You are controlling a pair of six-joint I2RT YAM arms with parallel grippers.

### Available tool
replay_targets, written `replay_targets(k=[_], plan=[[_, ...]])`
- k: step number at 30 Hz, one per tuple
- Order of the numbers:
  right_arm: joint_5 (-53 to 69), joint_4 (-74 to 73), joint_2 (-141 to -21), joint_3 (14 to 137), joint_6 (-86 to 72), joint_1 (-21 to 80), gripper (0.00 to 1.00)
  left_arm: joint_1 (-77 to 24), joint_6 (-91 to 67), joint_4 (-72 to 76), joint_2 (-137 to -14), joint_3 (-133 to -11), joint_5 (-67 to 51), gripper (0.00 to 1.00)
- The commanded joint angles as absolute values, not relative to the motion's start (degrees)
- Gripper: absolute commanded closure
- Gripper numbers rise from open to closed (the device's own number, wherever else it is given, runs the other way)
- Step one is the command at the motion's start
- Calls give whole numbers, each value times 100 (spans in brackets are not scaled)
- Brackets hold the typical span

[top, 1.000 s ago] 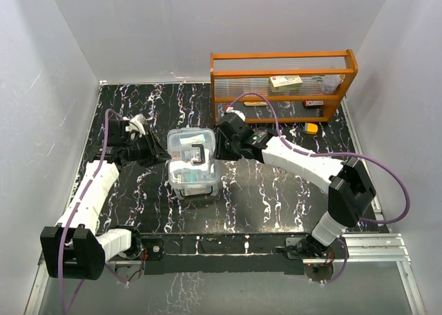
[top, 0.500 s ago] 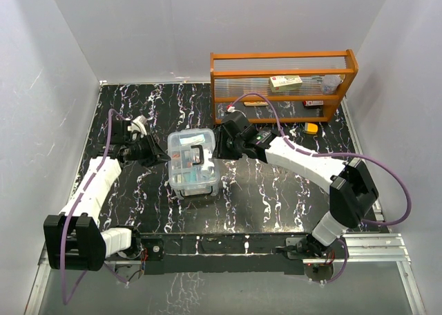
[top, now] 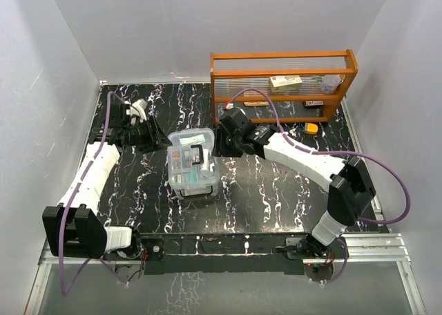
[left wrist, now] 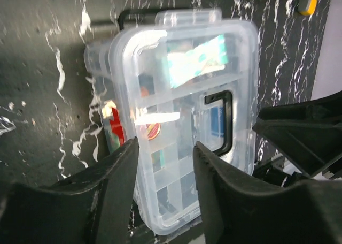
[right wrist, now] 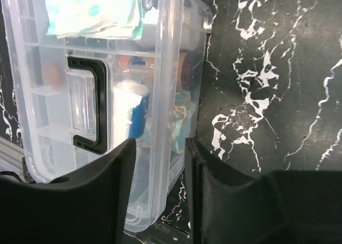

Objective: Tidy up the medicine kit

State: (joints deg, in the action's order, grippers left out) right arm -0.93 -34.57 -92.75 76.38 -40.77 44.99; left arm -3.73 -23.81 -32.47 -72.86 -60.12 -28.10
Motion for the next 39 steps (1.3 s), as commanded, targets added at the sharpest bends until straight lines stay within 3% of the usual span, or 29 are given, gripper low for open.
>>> replay_targets(k=[1, 8, 16, 24, 29, 39], plan=[[-516, -3893, -9144, 8293, -3901, 4533, 56, -387, -2023, -3742, -7273, -6651, -2547, 49], [81, -3475, -8509, 8053, -3649, 4544, 43, -387, -1763, -3412, -7122, -6838, -2614, 22], [1208, -2365, -7386, 6636, -4024, 4782, 38, -387, -729, -1936, -7872, -6998, -3525, 6], [1677, -1637, -6795, 5383, -3779, 5291, 32, -387, -165, -1887, -9426, -7817, -4634, 1], [1523, -1684, -7070, 5258, -3544, 5647, 31, -387, 138, -2387, -9939, -8022, -5086, 2], [-64, -2072, -7835, 5627, -3997, 5817, 44, -393, 398, -3046, -9914, -7558, -4919, 8]])
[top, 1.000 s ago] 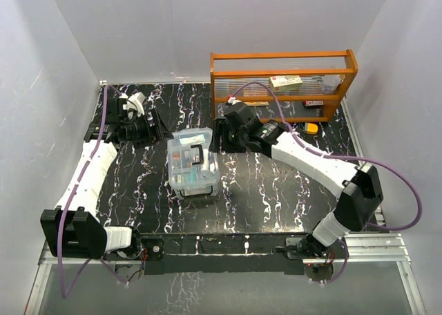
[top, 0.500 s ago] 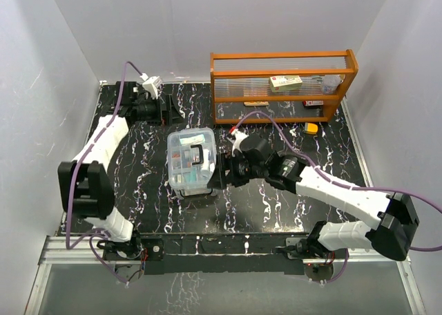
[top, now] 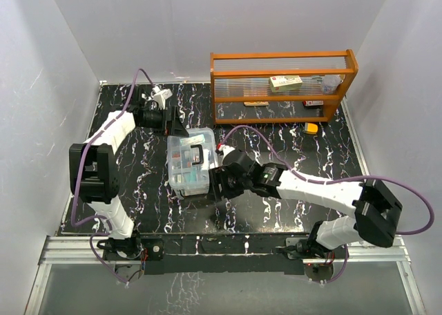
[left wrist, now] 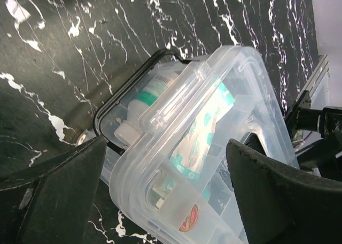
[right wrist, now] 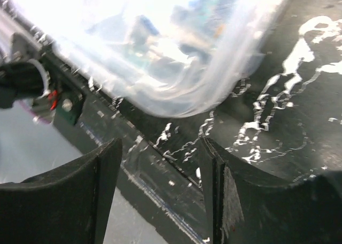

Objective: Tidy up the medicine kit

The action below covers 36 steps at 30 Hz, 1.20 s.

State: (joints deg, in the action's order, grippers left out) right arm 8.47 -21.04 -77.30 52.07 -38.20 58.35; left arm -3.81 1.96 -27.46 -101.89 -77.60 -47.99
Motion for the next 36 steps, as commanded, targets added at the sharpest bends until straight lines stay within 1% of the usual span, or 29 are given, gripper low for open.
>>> replay_targets(k=[1, 4, 7, 10, 13, 17, 22, 28, 32, 36], plan=[[-239, -2149, -7885, 5691, -4067, 5818, 45, -388, 397, -3037, -9889, -7504, -4961, 8], [-818, -2471, -8009, 5830, -4239, 5811, 49, -388, 467, -3094, -9865, -7416, -4912, 8], [-1343, -2701, -8019, 5846, -4389, 5770, 50, -387, 481, -3220, -9910, -7438, -4765, 9], [-1505, -2679, -7935, 5795, -4402, 5653, 50, -387, 320, -3155, -9865, -7360, -4847, 13], [-1559, -2676, -7880, 5856, -4306, 5488, 50, -387, 70, -3107, -9690, -7185, -4690, 16], [-1414, -2681, -7854, 5884, -4204, 5156, 50, -387, -462, -2905, -9284, -6728, -4535, 19], [-1126, -2673, -7692, 5774, -4194, 4690, 50, -387, -1338, -2544, -8608, -5800, -4202, 23], [-894, -2750, -7230, 5513, -4310, 4321, 48, -411, -2540, -2086, -7507, -4762, -3926, 26], [-680, -2878, -6915, 5453, -4387, 4166, 47, -421, -2946, -2165, -6842, -4553, -3681, 25], [-243, -2860, -6695, 5542, -4504, 4123, 44, -422, -3068, -2356, -6561, -4451, -3405, 24]])
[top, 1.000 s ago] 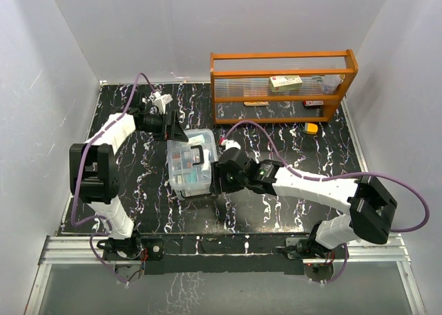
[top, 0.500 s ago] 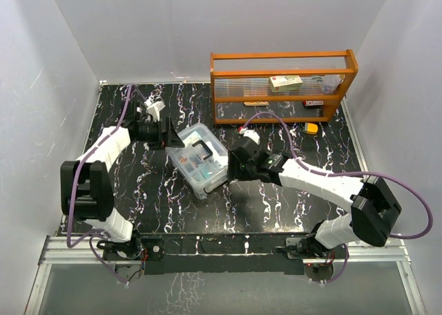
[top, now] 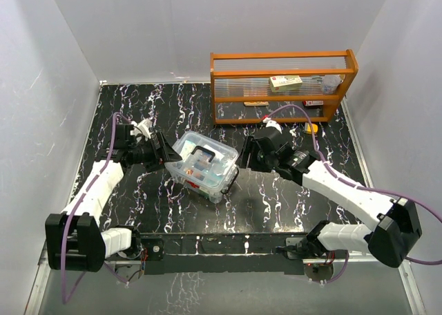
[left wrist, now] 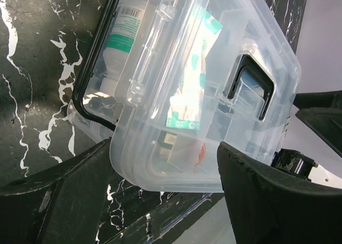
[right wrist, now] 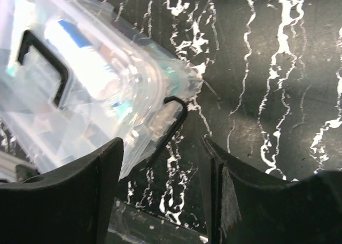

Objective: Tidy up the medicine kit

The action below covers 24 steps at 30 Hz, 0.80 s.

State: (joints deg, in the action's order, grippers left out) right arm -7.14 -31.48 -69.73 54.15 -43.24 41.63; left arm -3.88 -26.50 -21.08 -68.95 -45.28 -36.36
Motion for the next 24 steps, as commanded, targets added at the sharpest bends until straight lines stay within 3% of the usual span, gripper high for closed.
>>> replay_targets(k=[1, 5, 13, 24], plan=[[-30, -2741, -6675, 5550, -4559, 4091, 43, -422, -3094, -2388, -6532, -4409, -3350, 24], [587, -2097, -6685, 5472, -4962, 4074, 41, -422, -3161, -2425, -6460, -4304, -3212, 24], [628, -1832, -7351, 5718, -4996, 4072, 39, -422, -2969, -2584, -6509, -4477, -3107, 24], [161, -2141, -7564, 5757, -5005, 4070, 39, -513, -2193, -3731, -6207, -5947, -2025, 18]])
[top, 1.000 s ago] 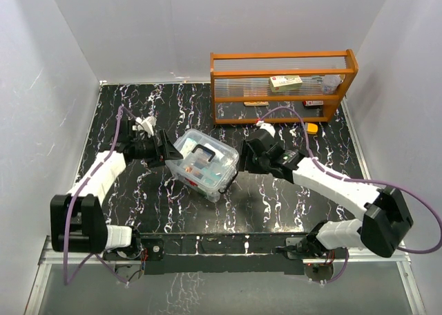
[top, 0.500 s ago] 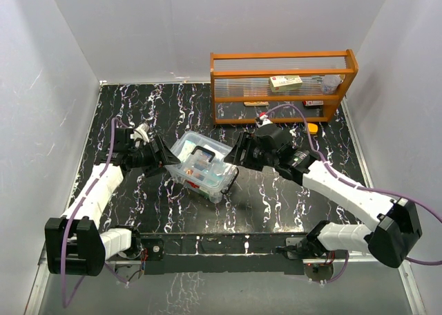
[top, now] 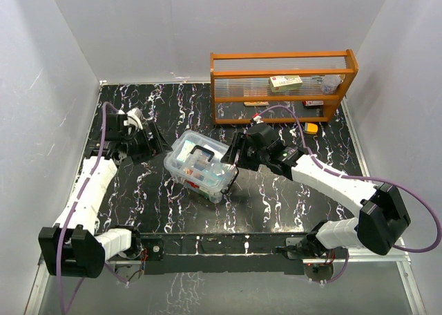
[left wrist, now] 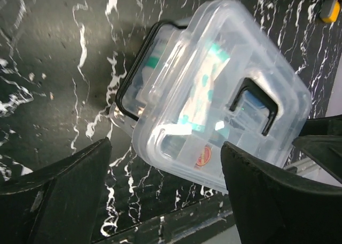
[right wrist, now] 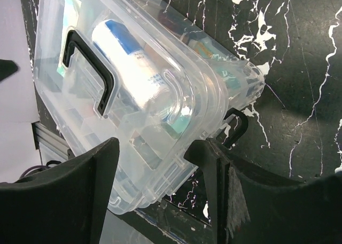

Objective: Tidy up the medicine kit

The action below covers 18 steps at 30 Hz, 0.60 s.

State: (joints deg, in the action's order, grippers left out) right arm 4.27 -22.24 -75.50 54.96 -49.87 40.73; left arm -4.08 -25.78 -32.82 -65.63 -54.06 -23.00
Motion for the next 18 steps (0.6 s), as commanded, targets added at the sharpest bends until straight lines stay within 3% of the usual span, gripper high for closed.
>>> replay_targets(k=[1, 9, 14, 18], plan=[[111, -2180, -7540, 5761, -5022, 4069, 39, -622, -2175, -3684, -6154, -6031, -2070, 18], [-458, -2643, -7183, 5699, -5317, 4040, 40, -2026, -1882, -2920, -6035, -6197, -1103, 10], [-587, -2699, -6933, 5571, -5407, 3977, 40, -3225, -1630, -3062, -6625, -6533, 547, 1], [-593, -2738, -6786, 5383, -5532, 3854, 39, -4151, -1611, -3379, -7330, -6978, 1568, 1]])
